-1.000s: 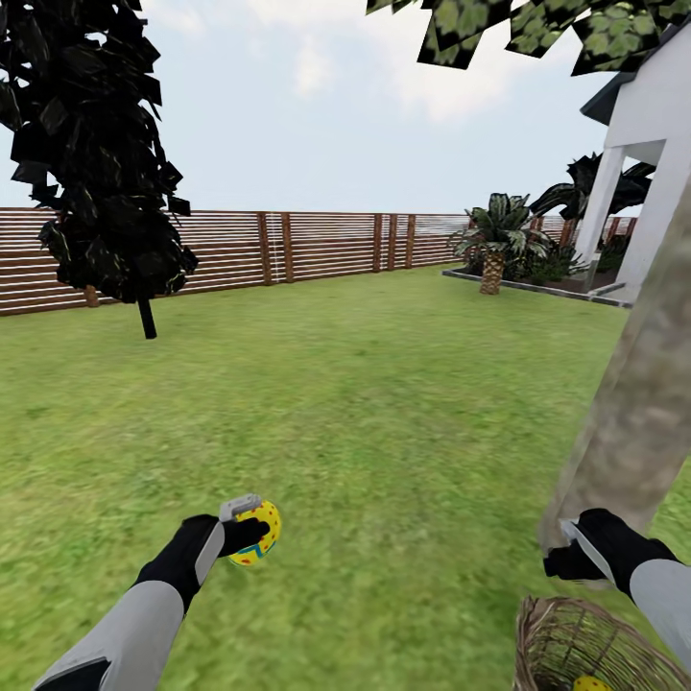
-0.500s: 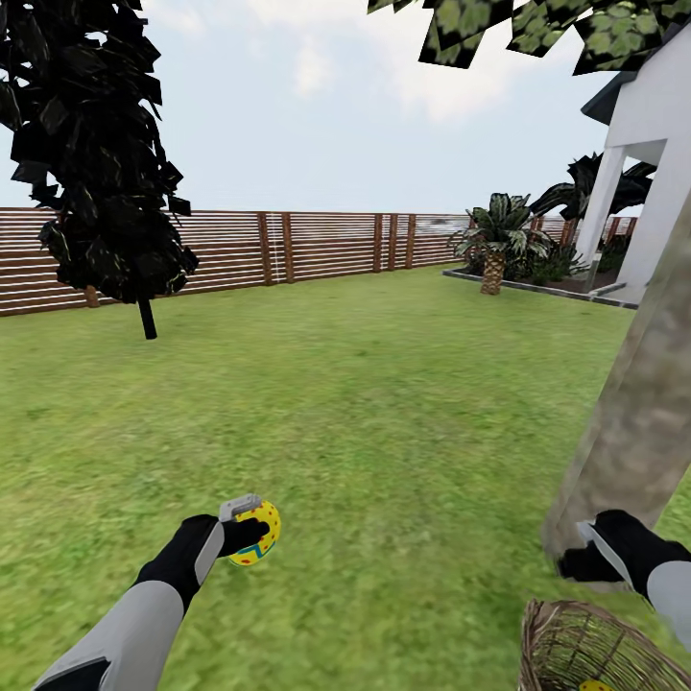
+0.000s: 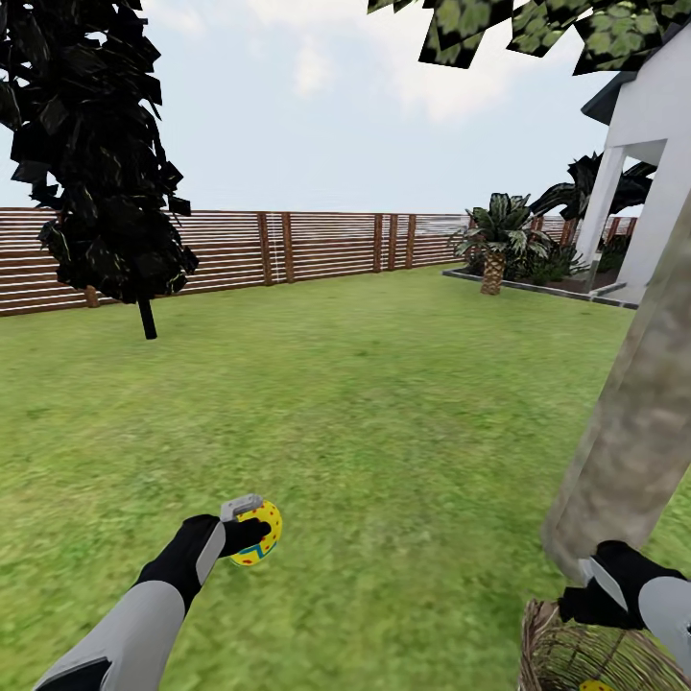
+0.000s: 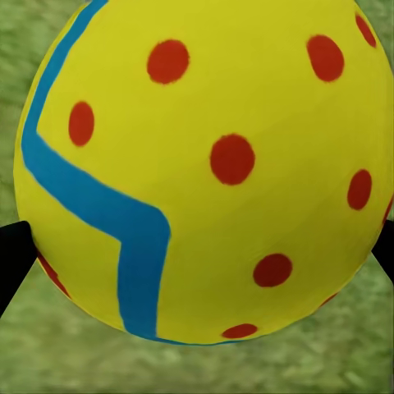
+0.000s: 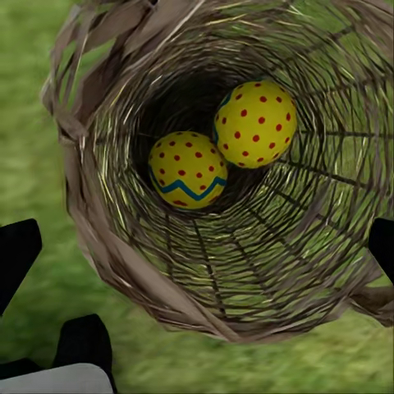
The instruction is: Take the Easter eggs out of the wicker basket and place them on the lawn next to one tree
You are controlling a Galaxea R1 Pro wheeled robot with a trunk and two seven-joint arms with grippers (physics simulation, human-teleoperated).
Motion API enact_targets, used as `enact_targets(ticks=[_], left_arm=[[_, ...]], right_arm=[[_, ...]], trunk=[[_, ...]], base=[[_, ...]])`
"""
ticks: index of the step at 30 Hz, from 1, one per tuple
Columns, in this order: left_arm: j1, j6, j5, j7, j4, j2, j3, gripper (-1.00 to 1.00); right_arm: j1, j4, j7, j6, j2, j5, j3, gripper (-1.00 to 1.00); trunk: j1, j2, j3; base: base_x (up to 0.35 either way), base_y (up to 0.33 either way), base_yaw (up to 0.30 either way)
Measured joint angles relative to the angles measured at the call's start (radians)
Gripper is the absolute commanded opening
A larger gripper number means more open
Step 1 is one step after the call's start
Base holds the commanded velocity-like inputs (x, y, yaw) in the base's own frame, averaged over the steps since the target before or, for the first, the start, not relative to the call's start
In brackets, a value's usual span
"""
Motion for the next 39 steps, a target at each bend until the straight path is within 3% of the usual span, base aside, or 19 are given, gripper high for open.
enact_targets(ticks=[9, 13, 18, 39], left_arm=[[0.0, 0.0, 0.0, 0.001, 0.001, -0.003, -0.001, -1.0], [0.0, 0.0, 0.0, 0.001, 0.006, -0.003, -0.001, -1.0], [0.0, 0.0, -0.001, 0.001, 0.01, -0.004, -0.001, -1.0], [0.0, 0.0, 0.0, 0.004, 0.014, -0.005, -0.001, -1.0]], right_arm=[[0.0, 0.002, -0.002, -0.005, -0.031, 0.002, 0.001, 1.0], [0.0, -0.004, -0.001, -0.006, -0.058, 0.003, -0.003, 1.0], [0.0, -0.099, -0.001, -0.004, -0.061, 0.006, 0.0, 1.0], [0.0, -0.107, -0.001, -0.001, -0.061, 0.011, 0.002, 1.0]], trunk=[[0.0, 0.0, 0.0], [0.0, 0.0, 0.0], [0.0, 0.0, 0.0], [0.008, -0.014, -0.006]], base=[[0.0, 0.0, 0.0], [0.0, 0.0, 0.0], [0.0, 0.0, 0.0], [0.0, 0.0, 0.0]])
